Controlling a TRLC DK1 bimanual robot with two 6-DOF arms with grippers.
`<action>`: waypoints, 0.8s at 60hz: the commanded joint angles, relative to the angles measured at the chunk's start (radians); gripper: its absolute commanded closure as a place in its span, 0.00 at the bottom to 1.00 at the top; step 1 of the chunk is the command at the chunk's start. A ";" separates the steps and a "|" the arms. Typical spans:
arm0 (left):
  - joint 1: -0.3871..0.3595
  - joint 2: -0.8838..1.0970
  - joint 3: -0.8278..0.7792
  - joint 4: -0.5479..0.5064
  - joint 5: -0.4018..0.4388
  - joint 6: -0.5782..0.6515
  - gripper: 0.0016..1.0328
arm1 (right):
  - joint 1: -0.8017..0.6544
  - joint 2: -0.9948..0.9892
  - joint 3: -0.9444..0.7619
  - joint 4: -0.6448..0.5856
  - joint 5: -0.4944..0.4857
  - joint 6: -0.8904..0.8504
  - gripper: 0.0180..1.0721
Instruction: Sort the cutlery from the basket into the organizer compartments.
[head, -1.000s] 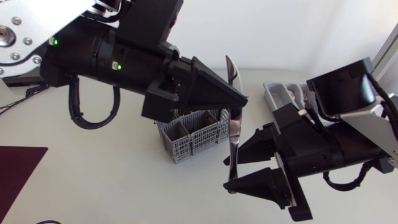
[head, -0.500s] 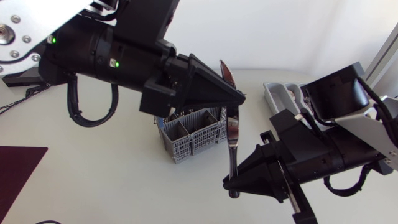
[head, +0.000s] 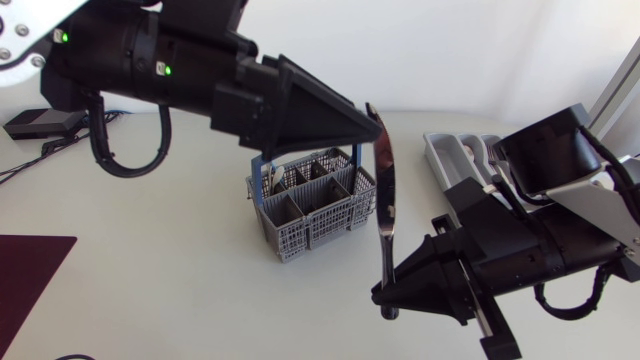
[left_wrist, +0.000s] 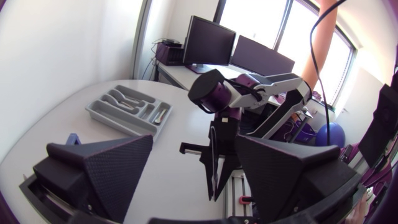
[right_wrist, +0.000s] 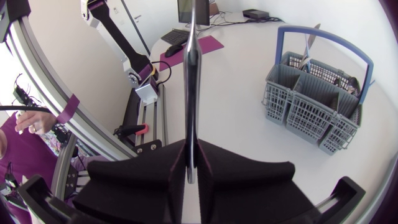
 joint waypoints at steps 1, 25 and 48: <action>0.039 -0.031 0.075 -0.008 0.001 -0.032 0.04 | -0.038 -0.010 -0.028 -0.022 -0.010 -0.047 0.95; 0.085 -0.031 0.066 -0.017 -0.430 -0.012 0.04 | -0.595 0.157 0.047 -0.077 0.063 -0.295 0.95; 0.076 -0.068 -0.098 0.020 -0.779 0.062 0.05 | -0.948 0.591 0.380 0.027 0.219 -0.303 0.95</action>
